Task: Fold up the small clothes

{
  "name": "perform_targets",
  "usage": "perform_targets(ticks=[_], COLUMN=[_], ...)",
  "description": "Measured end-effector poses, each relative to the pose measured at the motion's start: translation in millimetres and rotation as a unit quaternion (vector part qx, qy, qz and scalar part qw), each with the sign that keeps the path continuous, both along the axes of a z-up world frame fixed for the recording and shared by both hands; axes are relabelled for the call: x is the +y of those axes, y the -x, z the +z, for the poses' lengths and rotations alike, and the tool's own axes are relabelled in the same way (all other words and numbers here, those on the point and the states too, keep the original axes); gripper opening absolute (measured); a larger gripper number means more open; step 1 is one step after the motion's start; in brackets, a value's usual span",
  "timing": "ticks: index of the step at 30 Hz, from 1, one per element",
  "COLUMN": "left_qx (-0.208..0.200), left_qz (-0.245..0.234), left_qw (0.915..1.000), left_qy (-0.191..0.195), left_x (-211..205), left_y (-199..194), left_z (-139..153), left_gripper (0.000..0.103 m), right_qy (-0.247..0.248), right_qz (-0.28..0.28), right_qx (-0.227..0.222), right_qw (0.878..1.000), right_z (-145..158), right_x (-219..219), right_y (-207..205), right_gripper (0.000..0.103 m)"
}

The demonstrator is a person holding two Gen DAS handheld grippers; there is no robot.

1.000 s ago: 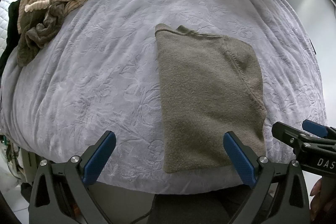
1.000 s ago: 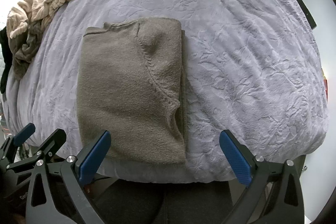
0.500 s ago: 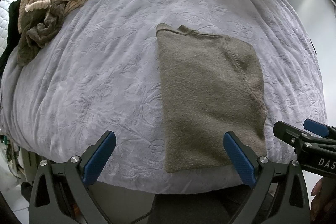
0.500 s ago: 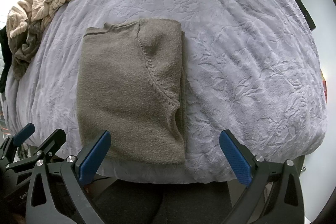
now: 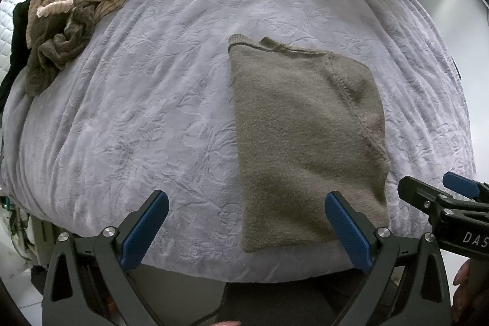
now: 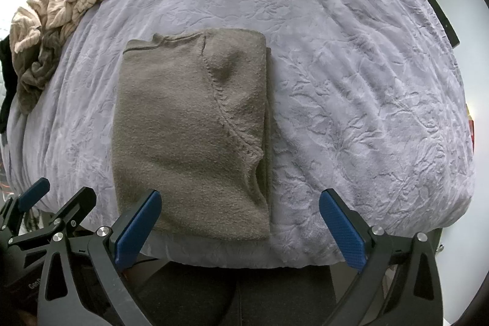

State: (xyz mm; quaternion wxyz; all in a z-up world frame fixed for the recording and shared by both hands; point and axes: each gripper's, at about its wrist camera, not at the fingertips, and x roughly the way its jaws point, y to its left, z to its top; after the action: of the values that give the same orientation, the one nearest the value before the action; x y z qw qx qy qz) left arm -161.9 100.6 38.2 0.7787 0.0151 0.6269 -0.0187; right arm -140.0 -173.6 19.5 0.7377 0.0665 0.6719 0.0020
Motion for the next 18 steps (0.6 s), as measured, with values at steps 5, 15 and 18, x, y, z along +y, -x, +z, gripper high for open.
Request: perform_targets(ticks=[5, 15, 18], left_qx=[0.000, 0.005, 0.007], left_qz=[0.000, -0.001, 0.001], left_qw=[1.0000, 1.0000, 1.0000], left_qy=[0.000, -0.005, -0.005], left_x=[1.1, 3.2, 4.0], left_y=[-0.4, -2.0, -2.4], left_z=[0.0, -3.3, -4.3], left_gripper=[0.102, 0.102, 0.102], right_qy=[0.000, 0.004, 0.004], right_qz=[0.000, 0.002, 0.001], right_qx=[0.000, -0.002, -0.002], right_qw=[1.000, 1.000, 1.000], right_z=[0.0, -0.5, -0.5], right_x=[0.2, 5.4, 6.2], right_y=[-0.1, 4.2, 4.8], right_gripper=[0.103, 0.103, 0.103])
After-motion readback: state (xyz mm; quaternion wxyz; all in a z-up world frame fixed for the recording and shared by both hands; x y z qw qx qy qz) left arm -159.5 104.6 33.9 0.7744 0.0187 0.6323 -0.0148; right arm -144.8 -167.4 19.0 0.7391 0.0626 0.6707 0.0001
